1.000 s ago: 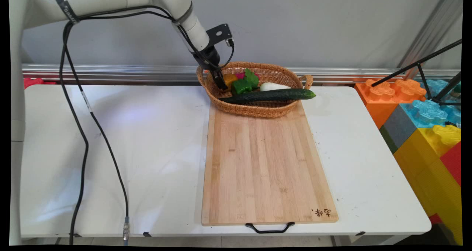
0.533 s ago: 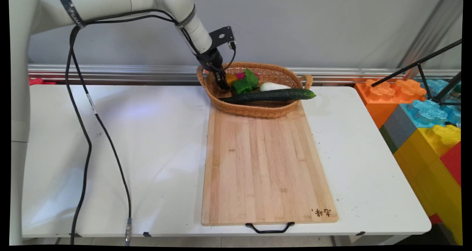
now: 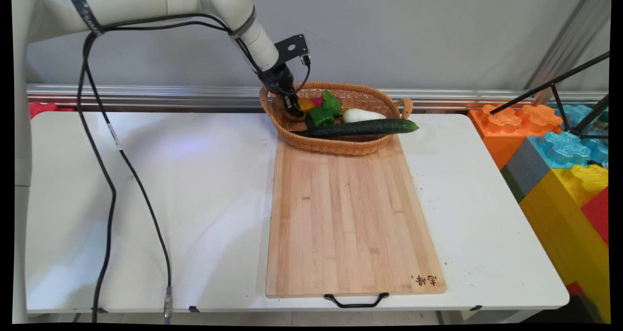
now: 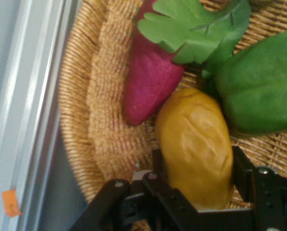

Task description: Place the picked object on the cutting board

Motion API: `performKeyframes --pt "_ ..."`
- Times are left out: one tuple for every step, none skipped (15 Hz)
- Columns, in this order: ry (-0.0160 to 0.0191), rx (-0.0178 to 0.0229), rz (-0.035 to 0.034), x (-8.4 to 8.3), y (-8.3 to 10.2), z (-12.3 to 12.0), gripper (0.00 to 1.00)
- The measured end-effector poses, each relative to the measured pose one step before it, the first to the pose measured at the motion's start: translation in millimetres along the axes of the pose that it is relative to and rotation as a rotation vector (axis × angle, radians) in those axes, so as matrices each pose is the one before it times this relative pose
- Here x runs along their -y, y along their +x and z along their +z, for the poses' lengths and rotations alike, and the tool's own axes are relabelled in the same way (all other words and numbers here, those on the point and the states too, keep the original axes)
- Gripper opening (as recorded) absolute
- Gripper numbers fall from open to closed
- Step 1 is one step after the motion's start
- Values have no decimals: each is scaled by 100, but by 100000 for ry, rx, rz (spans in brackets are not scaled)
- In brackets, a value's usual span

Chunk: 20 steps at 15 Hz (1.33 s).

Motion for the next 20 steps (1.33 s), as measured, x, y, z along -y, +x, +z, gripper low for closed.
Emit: performKeyframes --pt "1635 -262 -375 -69 58 -684 0" --pt "1581 -329 -543 -86 91 -767 0" --pt "1185 -309 -361 -33 94 -641 0" --pt "2847 -1257 -754 -288 628 -2032 0" --pt "1092 -632 -427 -187 310 -1009 0" --pt "778 -520 -276 -171 304 -773 0" --pt "830 -748 -355 -338 499 -1160 0" --pt "617 -1026 -44 -487 706 -1299 0" --pt "220 -1016 555 -658 737 -1380 0" --pt "48 -808 537 -478 511 -854 0" --pt "-129 -1137 844 -687 744 -1063 0" --pt "-578 -1215 1106 -788 811 -938 0" --pt "-562 -939 501 -601 553 -653 0" --pt "-714 -926 414 -673 534 -625 0" --pt "-1419 -1106 363 -873 700 -672 0" --pt "-1140 -631 228 -644 422 -396 0" --pt "-2505 -992 -4 -1242 634 -602 0" --pt "-2293 -815 152 -1103 549 -389 0" --pt "-3198 -933 362 -1533 657 -305 0" --pt "-2126 -495 154 -1118 381 -51 0"
